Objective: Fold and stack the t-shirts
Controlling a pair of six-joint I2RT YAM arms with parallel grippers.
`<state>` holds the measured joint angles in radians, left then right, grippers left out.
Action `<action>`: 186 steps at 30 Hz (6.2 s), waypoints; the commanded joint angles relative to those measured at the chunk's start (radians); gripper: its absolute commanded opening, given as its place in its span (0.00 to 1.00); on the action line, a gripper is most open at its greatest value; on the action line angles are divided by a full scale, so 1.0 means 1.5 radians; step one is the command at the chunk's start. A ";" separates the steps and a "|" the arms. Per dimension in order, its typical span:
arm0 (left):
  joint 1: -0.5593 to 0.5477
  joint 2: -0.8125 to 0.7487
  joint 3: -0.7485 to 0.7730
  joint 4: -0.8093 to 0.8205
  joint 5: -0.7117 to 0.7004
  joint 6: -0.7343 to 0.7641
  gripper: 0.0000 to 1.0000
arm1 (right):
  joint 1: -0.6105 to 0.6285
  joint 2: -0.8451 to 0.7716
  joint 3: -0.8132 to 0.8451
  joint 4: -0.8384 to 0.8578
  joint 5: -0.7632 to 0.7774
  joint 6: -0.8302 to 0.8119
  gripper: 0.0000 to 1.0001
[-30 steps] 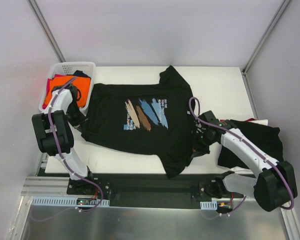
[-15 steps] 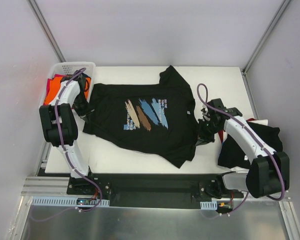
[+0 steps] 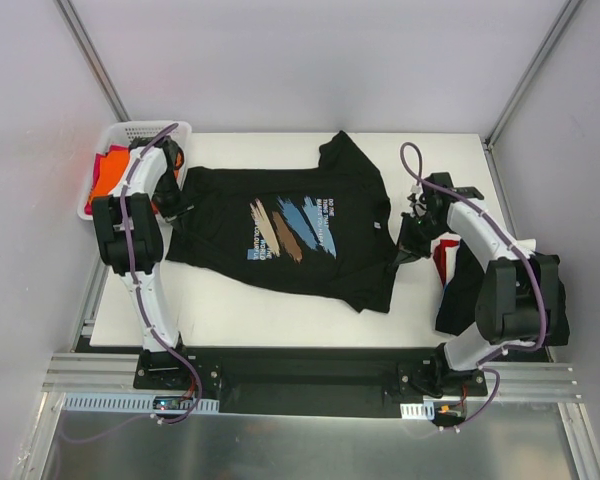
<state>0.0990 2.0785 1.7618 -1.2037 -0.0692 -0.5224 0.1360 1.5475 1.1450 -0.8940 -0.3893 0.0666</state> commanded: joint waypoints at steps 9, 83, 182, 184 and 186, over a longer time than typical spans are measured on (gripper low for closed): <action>0.001 0.047 0.057 0.012 -0.017 -0.002 0.00 | -0.053 0.112 0.144 0.000 -0.045 -0.037 0.01; -0.053 0.073 0.094 0.050 -0.075 -0.128 0.99 | -0.104 0.265 0.330 0.042 -0.121 -0.007 0.63; -0.130 0.029 0.015 0.115 -0.010 -0.051 0.95 | 0.071 0.333 0.407 0.033 0.008 0.011 0.06; -0.130 0.028 0.015 0.114 -0.011 -0.051 0.95 | 0.061 0.362 0.453 0.028 0.009 0.010 0.06; -0.130 0.028 0.012 0.114 -0.011 -0.050 0.95 | 0.048 0.398 0.503 0.020 0.008 0.011 0.06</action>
<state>-0.1093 2.1483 1.7718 -1.0142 -0.0872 -0.6090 0.2455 2.0800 1.7695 -0.8242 -0.3927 0.0925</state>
